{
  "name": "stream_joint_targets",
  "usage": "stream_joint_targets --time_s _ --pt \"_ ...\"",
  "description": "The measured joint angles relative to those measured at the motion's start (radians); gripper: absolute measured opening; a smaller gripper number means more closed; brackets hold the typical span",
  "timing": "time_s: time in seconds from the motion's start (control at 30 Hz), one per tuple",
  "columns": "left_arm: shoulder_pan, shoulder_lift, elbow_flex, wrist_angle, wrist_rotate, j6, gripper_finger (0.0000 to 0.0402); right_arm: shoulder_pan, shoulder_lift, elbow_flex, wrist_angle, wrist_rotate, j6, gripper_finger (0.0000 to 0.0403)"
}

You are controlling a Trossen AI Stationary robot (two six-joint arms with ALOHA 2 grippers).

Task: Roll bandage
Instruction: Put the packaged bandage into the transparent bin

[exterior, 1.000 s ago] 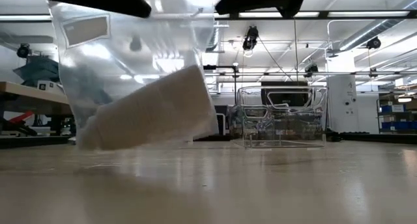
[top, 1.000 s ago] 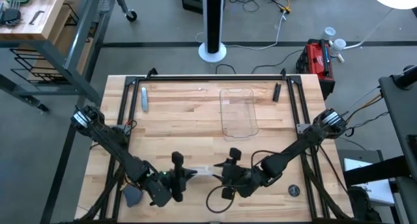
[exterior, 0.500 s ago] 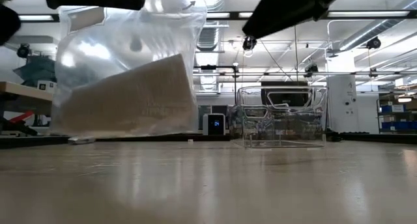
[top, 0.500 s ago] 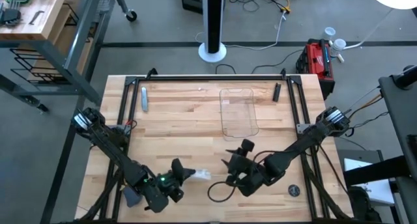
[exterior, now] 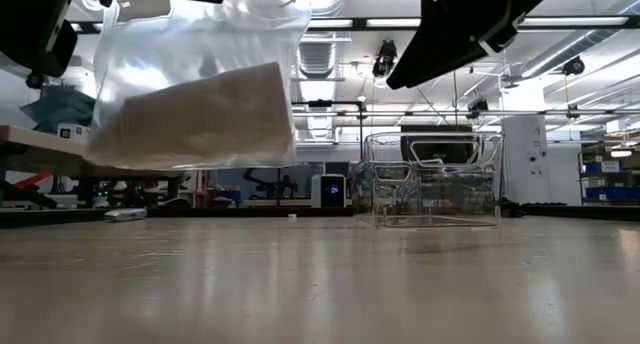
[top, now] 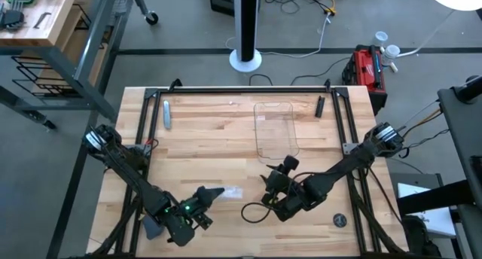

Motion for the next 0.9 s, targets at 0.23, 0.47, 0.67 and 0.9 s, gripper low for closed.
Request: stream_joint_targets --time_s 0.23,0.47,0.67,0.9 --pt "0.069 -0.032 0.000 -0.025 -0.104 -0.575 0.0000 0.006 -0.058 -0.005 -0.022 0.000 -0.003 0.0186" --pt "0.326 -0.133 0.023 0.040 0.500 -0.743 0.0000 0.039 -0.243 -0.031 -0.124 0.006 0.018 0.0186" --pt "0.491 -0.207 0.163 0.033 0.702 -0.589 0.0000 0.079 -0.429 -0.114 -0.130 0.012 0.054 0.0186" --pt "0.748 -0.212 0.367 -0.014 0.996 -0.525 0.0000 0.120 -0.538 -0.226 -0.123 0.060 0.158 0.0186"
